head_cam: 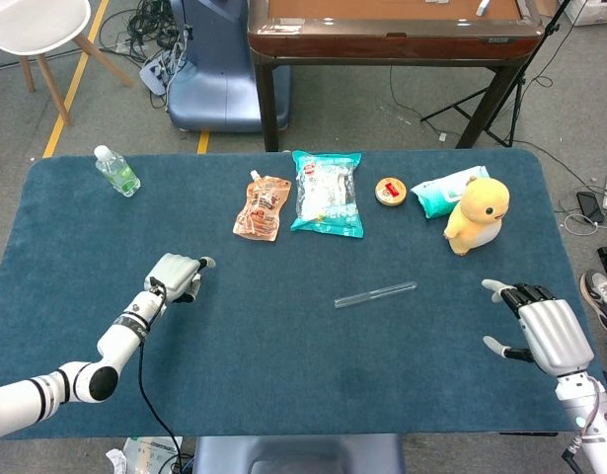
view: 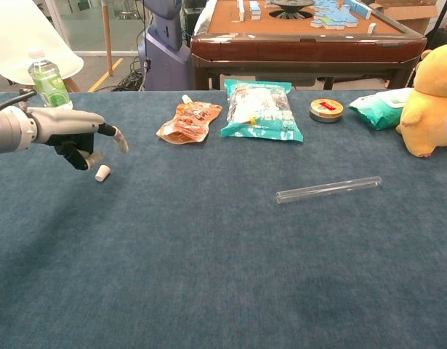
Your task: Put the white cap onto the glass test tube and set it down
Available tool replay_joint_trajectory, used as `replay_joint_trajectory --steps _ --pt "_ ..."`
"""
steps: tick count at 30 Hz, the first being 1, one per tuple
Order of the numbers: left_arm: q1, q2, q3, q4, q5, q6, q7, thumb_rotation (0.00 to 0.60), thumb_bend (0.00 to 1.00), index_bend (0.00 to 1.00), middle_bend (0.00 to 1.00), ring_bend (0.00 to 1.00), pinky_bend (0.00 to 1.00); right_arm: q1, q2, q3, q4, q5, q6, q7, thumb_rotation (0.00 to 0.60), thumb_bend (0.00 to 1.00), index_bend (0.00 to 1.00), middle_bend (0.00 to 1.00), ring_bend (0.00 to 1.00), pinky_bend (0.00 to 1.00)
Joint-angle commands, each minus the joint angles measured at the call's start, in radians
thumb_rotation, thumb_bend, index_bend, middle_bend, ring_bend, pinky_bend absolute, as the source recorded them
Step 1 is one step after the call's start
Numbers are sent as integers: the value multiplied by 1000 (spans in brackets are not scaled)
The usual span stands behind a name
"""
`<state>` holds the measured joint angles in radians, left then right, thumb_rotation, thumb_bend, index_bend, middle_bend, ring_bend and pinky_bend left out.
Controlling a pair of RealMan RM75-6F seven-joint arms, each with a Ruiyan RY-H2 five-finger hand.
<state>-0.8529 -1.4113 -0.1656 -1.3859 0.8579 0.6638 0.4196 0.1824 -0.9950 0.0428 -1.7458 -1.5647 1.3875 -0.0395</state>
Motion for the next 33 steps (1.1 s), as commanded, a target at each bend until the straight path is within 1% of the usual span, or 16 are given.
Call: replay_joint_trajectory --steps 1,9,15,27,33 --pt "-32 -20 31 29 -54 -8 42 600 632 213 1000 1000 1000 -2 -1 -1 4 3 1 3 600 138 227 401 307 325" --pt "-64 -27 78 54 -138 2 86 600 632 213 1000 1000 1000 -5 -7 -3 15 9 -3 12 600 138 227 402 309 325" --pt "-73 -28 102 67 -172 3 89 600 632 213 1000 1000 1000 0 -8 -2 16 8 -9 11 600 138 227 402 312 325" --pt "-81 -8 142 37 -192 7 84 600 632 225 1000 1000 1000 4 -13 -2 20 14 -19 12 600 138 227 402 314 325" --pt "-76 18 162 -10 -185 32 84 600 632 225 1000 1000 1000 3 -12 -3 17 11 -17 11 600 137 227 402 314 325"
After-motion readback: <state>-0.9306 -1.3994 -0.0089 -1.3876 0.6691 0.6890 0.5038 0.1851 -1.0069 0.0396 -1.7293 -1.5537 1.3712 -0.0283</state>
